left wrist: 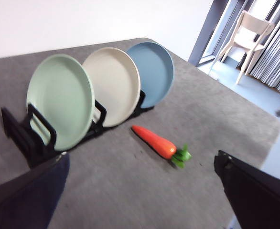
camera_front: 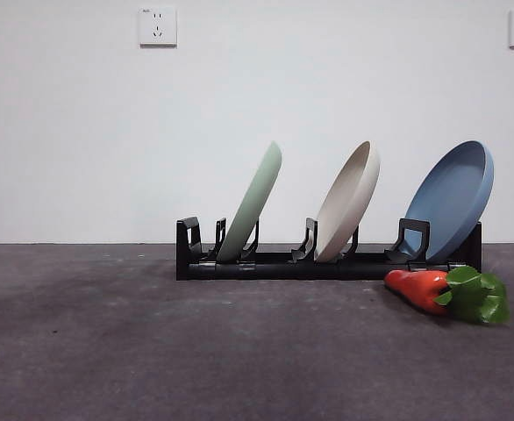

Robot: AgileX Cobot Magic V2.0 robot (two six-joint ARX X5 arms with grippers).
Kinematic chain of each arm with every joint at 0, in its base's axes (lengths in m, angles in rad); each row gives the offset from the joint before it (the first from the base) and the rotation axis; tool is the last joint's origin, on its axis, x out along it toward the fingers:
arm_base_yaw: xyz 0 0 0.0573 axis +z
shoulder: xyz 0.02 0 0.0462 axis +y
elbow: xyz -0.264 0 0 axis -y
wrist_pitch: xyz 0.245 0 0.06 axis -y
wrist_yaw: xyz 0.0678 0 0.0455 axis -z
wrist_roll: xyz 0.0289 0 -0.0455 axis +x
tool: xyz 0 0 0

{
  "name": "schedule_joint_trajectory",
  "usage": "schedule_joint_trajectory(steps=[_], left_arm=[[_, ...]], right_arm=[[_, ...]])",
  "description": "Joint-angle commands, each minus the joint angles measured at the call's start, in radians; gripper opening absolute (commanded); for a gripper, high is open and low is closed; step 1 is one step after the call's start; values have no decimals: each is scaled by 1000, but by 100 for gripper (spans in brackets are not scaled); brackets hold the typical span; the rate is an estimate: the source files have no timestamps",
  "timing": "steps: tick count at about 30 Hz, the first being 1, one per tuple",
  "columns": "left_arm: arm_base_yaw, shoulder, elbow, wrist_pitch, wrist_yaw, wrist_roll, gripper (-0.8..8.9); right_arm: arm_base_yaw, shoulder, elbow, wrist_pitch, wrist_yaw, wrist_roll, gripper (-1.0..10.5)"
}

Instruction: Take the green plate from the plate rack,put the plate on the table,take the carrot from the table,put the carrot in the plate

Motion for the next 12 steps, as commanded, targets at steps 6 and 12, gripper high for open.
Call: schedule_joint_trajectory(steps=[6, 12], left_arm=[[-209, 309, 155, 122, -180, 4, 556], [-294, 571, 300, 189, -280, 15, 556]], right_arm=[[2, 6, 4, -11, 44, -2, 629], [2, 11, 4, -40, 48, -9, 629]])
